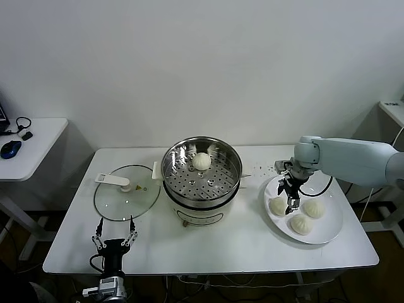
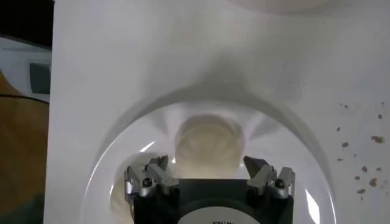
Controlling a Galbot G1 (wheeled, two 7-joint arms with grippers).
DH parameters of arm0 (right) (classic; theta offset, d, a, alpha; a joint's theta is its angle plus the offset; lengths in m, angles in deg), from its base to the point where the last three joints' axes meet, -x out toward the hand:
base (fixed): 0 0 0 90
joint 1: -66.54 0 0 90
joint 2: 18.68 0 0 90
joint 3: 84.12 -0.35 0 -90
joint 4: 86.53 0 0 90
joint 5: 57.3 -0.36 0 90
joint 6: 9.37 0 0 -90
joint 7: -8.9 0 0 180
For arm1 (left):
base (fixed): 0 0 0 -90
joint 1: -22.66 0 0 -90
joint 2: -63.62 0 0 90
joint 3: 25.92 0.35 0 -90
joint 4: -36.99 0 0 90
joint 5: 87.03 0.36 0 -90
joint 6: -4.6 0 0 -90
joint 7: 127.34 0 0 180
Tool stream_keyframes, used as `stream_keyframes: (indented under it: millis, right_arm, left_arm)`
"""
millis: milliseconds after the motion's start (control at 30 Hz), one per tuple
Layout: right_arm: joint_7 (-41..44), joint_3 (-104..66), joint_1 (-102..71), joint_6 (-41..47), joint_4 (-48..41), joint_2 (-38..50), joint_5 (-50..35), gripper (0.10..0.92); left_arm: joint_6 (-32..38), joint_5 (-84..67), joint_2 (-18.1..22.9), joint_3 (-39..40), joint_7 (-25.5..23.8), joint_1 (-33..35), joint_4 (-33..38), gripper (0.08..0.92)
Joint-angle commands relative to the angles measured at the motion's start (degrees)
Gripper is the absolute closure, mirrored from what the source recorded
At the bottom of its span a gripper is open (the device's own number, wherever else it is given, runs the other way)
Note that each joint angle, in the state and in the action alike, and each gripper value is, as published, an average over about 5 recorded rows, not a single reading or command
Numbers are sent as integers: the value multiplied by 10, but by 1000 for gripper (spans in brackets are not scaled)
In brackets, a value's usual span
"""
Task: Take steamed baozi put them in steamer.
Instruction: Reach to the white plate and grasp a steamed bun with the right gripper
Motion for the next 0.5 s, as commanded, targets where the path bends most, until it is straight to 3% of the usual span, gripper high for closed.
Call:
stream_keyframes:
  millis: [33, 367, 500]
  right_arm:
    - [-6, -13, -15, 1, -8, -1, 6, 203]
    - [-5, -18, -17, 4, -7, 4, 12, 204]
    - [-4, -18, -16, 5, -6, 4, 12, 258]
  left_arm:
    - [0, 1, 28, 1, 0, 1, 2, 177]
    - [1, 2, 28, 0, 0, 1, 2, 177]
    - [0, 2, 28, 0, 0, 0, 2, 177]
